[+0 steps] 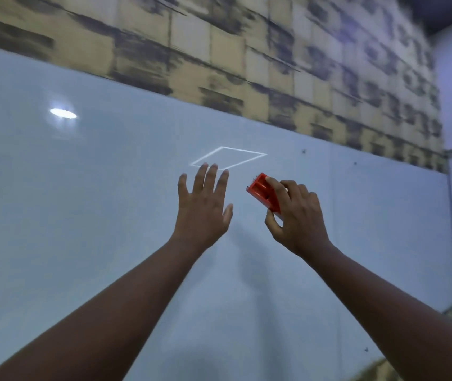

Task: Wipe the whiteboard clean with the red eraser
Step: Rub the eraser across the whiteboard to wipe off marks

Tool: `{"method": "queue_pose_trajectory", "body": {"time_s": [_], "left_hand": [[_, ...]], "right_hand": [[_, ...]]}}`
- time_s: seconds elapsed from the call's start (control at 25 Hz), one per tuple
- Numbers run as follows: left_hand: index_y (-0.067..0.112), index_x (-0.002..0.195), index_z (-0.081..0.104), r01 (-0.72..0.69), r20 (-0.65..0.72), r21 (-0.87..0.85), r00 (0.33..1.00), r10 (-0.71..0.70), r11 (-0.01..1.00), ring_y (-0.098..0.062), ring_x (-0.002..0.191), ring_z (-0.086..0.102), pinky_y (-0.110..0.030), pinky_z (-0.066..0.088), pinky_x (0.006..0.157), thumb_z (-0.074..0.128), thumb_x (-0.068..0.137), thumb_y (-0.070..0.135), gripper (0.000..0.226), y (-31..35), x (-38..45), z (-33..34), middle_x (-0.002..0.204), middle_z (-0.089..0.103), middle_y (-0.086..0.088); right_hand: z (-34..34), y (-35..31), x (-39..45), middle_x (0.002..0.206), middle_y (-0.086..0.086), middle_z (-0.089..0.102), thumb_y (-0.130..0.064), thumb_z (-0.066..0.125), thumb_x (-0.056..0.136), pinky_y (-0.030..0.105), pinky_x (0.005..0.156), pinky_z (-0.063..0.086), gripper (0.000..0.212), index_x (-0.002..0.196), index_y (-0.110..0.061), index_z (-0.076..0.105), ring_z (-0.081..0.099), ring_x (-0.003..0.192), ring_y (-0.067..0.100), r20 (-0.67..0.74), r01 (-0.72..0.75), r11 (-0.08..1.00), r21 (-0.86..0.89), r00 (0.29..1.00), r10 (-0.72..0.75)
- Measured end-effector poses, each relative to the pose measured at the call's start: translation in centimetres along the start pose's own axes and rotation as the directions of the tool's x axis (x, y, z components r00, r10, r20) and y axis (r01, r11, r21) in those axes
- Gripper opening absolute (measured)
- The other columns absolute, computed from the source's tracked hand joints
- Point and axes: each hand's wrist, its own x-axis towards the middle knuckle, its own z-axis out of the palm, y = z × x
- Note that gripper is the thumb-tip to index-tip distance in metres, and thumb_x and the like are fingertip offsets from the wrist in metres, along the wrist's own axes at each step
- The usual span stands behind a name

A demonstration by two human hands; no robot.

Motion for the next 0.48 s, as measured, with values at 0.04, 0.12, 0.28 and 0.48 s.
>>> {"method": "queue_pose_trajectory", "body": {"time_s": [0.04, 0.12, 0.28, 0.48], "left_hand": [[0.012, 0.162, 0.038, -0.023, 0.001, 0.003, 1.000, 0.023, 1.000, -0.034, 0.158, 0.030, -0.066, 0.028, 0.121, 0.056, 0.100, 0.049, 0.074, 1.3, 0.8, 1.1, 0.167, 0.037, -0.016], [0.012, 0.160, 0.040, -0.088, -0.014, 0.006, 0.996, 0.088, 0.996, -0.035, 0.156, 0.033, -0.066, 0.028, 0.120, 0.057, 0.100, 0.048, 0.072, 3.5, 2.4, 3.3, 0.165, 0.039, -0.016], [0.012, 0.157, 0.045, -0.136, -0.104, -0.017, 0.986, 0.133, 0.991, -0.035, 0.153, 0.038, -0.065, 0.029, 0.119, 0.060, 0.099, 0.045, 0.068, 7.0, 6.0, 9.0, 0.162, 0.042, -0.017], [0.013, 0.158, 0.043, -0.149, -0.116, -0.092, 0.984, 0.138, 0.985, -0.035, 0.155, 0.035, -0.065, 0.027, 0.121, 0.058, 0.100, 0.046, 0.068, 13.2, 10.2, 18.2, 0.165, 0.039, -0.017]], "right_hand": [[0.5, 1.7, -0.7, 0.123, 0.012, 0.060, -0.030, 0.068, 0.086, 0.044, 0.075, 0.050, 0.070, 0.151, -0.015, 0.045, 0.058, 0.097, 0.030, 0.012, -0.002, 1.000, -0.016, 1.000, 0.002], [1.7, 4.9, -1.7, 0.121, 0.012, 0.061, -0.027, 0.072, 0.086, 0.044, 0.073, 0.051, 0.070, 0.151, -0.016, 0.047, 0.059, 0.094, 0.031, 0.042, 0.021, 0.999, -0.050, 0.999, -0.019], [4.9, 11.3, -2.6, 0.121, 0.014, 0.062, -0.025, 0.079, 0.085, 0.042, 0.070, 0.055, 0.072, 0.150, -0.017, 0.049, 0.062, 0.093, 0.034, 0.100, 0.095, 0.983, -0.157, 0.992, -0.080], [9.4, 18.6, -1.7, 0.125, 0.013, 0.062, -0.020, 0.081, 0.084, 0.038, 0.066, 0.054, 0.073, 0.149, -0.019, 0.049, 0.064, 0.095, 0.034, 0.118, 0.082, 0.964, -0.253, 0.992, -0.054]]}}
